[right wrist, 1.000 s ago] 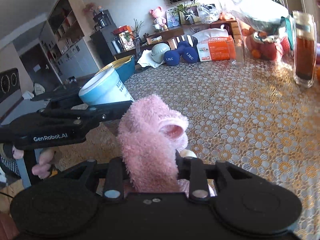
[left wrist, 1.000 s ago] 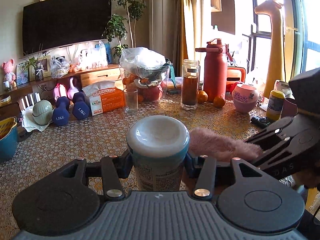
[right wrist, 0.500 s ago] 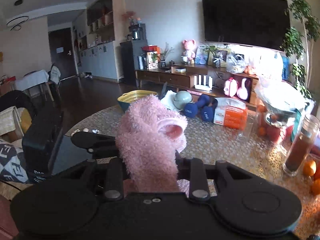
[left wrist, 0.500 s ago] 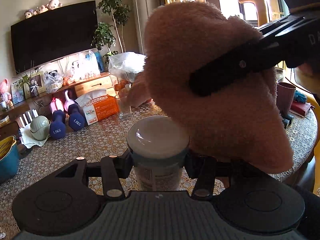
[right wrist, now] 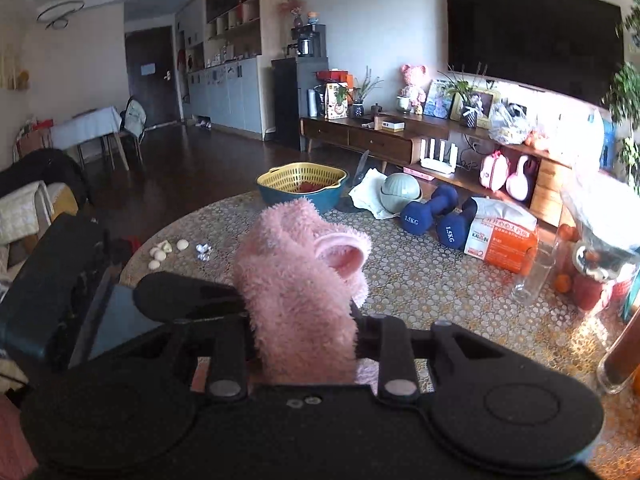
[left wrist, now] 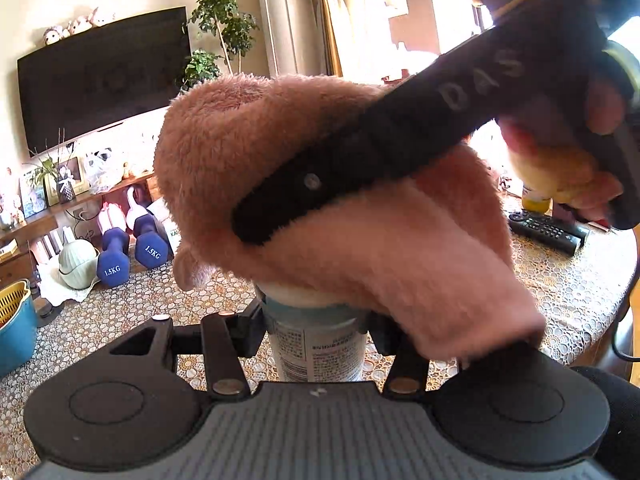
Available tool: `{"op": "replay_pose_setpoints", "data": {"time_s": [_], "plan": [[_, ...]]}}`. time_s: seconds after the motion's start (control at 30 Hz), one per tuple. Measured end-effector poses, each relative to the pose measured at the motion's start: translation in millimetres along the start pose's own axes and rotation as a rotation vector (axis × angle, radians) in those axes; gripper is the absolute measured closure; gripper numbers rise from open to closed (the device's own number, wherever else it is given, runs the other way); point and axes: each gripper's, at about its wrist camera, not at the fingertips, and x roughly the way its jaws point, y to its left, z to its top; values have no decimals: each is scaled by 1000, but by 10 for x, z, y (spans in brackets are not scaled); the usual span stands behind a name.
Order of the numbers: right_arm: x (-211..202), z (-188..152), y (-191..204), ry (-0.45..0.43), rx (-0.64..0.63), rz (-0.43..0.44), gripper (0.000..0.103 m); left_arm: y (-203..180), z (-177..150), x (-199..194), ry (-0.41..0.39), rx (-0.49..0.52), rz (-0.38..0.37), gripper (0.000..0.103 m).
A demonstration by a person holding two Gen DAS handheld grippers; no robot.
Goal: Clean container
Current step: 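Wipe the bottle cap end with the towel in the right gripper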
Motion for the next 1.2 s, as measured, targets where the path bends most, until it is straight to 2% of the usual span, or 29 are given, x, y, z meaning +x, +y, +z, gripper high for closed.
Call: {"op": "replay_pose_setpoints", "data": {"time_s": [0.17,0.33,0.43,0.57,0.67,0.77,0.83,0.93,1.07,1.13,1.2], "plan": [[105,-3,-333,-21,130,51,75,42,2,16,-7,-18,-3,53],[254,-32,-536,2,185,38,74,66,-23,3,-21,-10,-9,53],[353,-126,-700,9,273,89,74,101,-24,2,-26,-23,-16,53],[450,-337,-987,-17,480,223,74,128,-20,19,-33,-30,-23,53],[521,-561,-1143,-35,624,287,74,160,-33,27,-37,-42,-25,53],[632,-826,-1201,-8,722,286,74,224,-37,54,-36,-64,-26,53],[683,-947,-1173,16,729,258,74,245,-40,57,-35,-70,-32,53],[701,-1114,-1186,20,785,256,74,177,-50,29,-38,-37,-39,53],[601,-1144,-1156,20,760,227,74,95,-57,40,-24,1,-51,53],[546,-1172,-1129,34,741,196,74,57,-82,40,-19,11,-34,53],[477,-1203,-1097,55,706,154,74,117,-79,49,-9,-30,-26,53]]}}
